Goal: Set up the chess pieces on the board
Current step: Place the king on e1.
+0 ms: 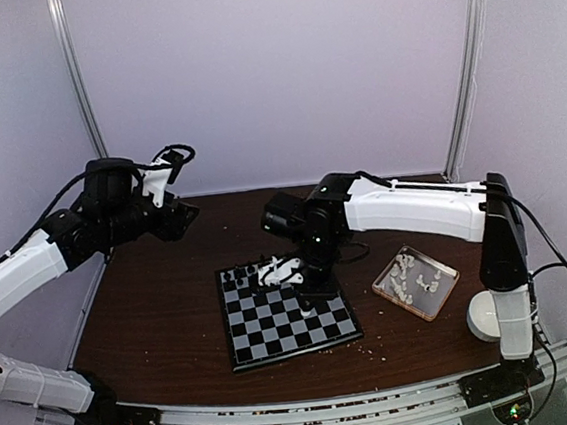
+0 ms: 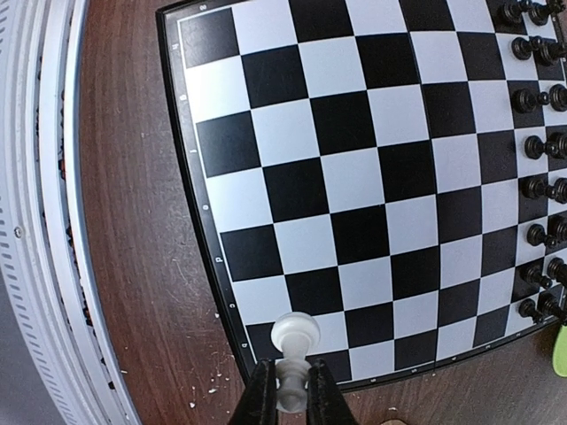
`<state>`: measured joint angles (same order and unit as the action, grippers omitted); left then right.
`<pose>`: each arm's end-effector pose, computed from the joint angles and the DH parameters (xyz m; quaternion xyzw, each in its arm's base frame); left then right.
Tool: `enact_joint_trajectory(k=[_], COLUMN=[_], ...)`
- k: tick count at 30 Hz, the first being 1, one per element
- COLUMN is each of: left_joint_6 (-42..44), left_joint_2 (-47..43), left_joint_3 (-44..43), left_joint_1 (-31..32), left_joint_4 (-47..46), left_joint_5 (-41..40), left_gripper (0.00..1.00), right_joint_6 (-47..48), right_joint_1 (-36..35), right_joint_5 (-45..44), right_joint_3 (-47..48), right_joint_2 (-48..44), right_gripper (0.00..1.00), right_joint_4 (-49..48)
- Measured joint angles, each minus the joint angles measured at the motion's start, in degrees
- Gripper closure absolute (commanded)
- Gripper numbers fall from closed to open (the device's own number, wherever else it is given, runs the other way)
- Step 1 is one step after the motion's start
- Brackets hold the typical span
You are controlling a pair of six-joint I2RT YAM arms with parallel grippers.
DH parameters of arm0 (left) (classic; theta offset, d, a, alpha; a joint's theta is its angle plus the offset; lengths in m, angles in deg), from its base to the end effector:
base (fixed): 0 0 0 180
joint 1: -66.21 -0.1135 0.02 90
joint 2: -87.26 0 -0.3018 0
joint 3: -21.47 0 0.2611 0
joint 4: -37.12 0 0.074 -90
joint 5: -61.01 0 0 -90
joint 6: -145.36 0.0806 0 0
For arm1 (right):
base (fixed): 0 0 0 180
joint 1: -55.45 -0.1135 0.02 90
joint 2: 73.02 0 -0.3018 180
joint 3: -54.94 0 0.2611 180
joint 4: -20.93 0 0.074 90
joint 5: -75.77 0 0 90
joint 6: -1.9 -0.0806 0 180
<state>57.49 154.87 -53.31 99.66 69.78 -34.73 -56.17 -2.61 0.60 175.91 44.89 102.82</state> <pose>0.2575 -0.1604 0.3588 0.2326 0.8124 -0.1031 0.5247 0.2213 0.3940 0.2451 -0.7067 0.6890 0.1469 0.0650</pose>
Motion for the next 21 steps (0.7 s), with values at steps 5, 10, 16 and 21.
enact_joint_trajectory(k=[5,10,16,21], left_joint_6=[0.28,0.39,0.46,0.57], left_joint_2=[-1.66,-2.58,-2.60,-2.60], left_joint_3=[0.00,0.00,0.00,0.00], left_joint_1=[-0.09,-0.15,-0.15,-0.26], left_joint_4=[0.00,-0.02,0.00,0.00], left_joint_5=[-1.38,-2.03,-2.60,-2.91], left_gripper=[0.32,0.32,0.32,0.32], right_joint_6=[-1.64,-2.25,-2.36,-2.43], right_joint_1=[-2.21,-3.69,-4.02,-4.02], right_joint_5=[-3.37,-4.24,-4.20,-3.89], right_joint_3=[-0.04,-0.04,0.79,1.53], right_joint_2=[0.79,1.16,3.98,6.40], right_gripper=[0.98,0.98,0.98,0.97], right_joint_4=[-0.04,-0.15,-0.17,-0.17])
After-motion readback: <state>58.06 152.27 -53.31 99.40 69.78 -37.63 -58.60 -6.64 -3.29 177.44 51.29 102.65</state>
